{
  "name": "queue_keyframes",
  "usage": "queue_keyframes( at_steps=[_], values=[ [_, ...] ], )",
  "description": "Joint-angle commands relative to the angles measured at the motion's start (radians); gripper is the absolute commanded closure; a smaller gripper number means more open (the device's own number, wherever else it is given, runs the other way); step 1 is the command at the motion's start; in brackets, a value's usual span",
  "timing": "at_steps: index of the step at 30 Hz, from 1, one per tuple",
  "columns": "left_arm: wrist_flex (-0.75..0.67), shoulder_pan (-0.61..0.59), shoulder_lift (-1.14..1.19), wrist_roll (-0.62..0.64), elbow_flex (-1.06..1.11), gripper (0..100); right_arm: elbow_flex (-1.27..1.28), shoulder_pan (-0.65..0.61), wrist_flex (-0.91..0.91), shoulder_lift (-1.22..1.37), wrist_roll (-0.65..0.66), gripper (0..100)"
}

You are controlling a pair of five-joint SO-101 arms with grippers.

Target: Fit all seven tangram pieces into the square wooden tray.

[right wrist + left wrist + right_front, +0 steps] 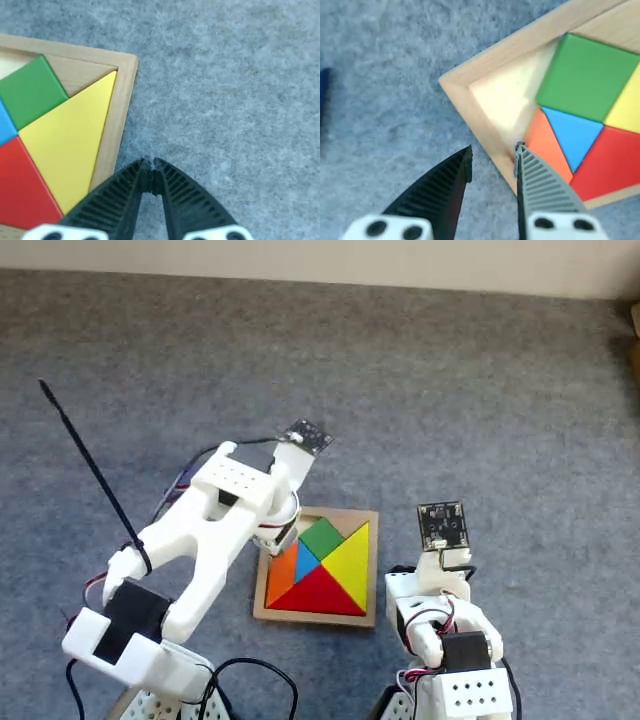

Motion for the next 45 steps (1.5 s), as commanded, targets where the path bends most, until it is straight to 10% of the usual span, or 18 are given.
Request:
queue_keyframes(
  at_steps=[1, 11, 28, 45],
  values=[
    [0.052, -0.048, -0.044, 0.020, -0.082, 84, 0.148, -0.007, 0.005, -0.010, -0.005, 98.0],
    [0.152, -0.220, -0.044, 0.018, -0.282, 84, 0.148, -0.007, 0.005, -0.010, -0.005, 98.0],
    [0.133, -0.460, 0.084, -0.755, -0.429, 74, 0.148, -0.007, 0.005, -0.010, -0.005, 98.0],
    [0.321, -0.490, 0.760, -0.778, -1.161, 75, 0.148, -0.007, 0.005, -0.010, -0.005, 98.0]
  ],
)
